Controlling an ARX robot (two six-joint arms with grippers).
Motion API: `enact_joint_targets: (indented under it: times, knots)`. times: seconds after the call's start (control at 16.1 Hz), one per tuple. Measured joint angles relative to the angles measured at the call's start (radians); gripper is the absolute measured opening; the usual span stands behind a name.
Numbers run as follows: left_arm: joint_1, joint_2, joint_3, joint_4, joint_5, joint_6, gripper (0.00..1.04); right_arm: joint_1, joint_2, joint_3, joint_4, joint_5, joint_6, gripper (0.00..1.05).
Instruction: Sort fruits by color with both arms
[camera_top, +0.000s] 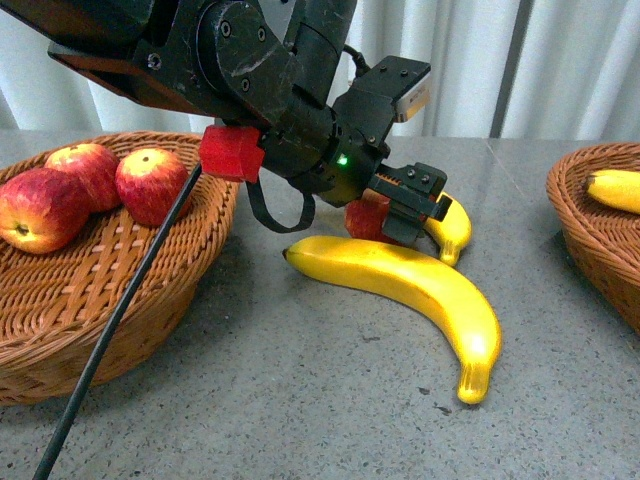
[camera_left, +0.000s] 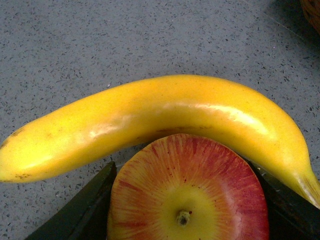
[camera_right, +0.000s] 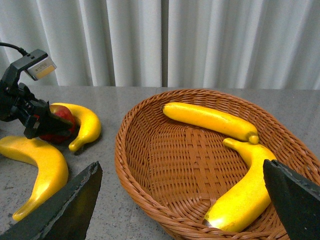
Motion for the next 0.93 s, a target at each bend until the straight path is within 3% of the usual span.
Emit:
enact_joint_targets:
  times: [0.06, 0.19, 0.43, 0.74, 0.93]
  knots:
    - [-0.001, 0.000, 0.000, 0.005, -0.008, -0.001, 0.68, 0.000, 0.000, 0.000, 0.000, 0.000, 0.000, 0.98]
    - [-0.001, -0.016, -0.021, 0.019, -0.032, -0.002, 0.64, 0.000, 0.000, 0.000, 0.000, 0.000, 0.000, 0.98]
    - [0.033, -0.213, -0.156, 0.085, -0.150, -0.092, 0.63, 0.000, 0.000, 0.000, 0.000, 0.000, 0.000, 0.98]
    - [0.183, -0.484, -0.447, 0.103, -0.327, -0.357, 0.63, 0.000, 0.000, 0.000, 0.000, 0.000, 0.000, 0.98]
    - [0.211, -0.542, -0.589, 0.136, -0.366, -0.430, 0.63, 0.000, 0.000, 0.000, 0.000, 0.000, 0.000, 0.98]
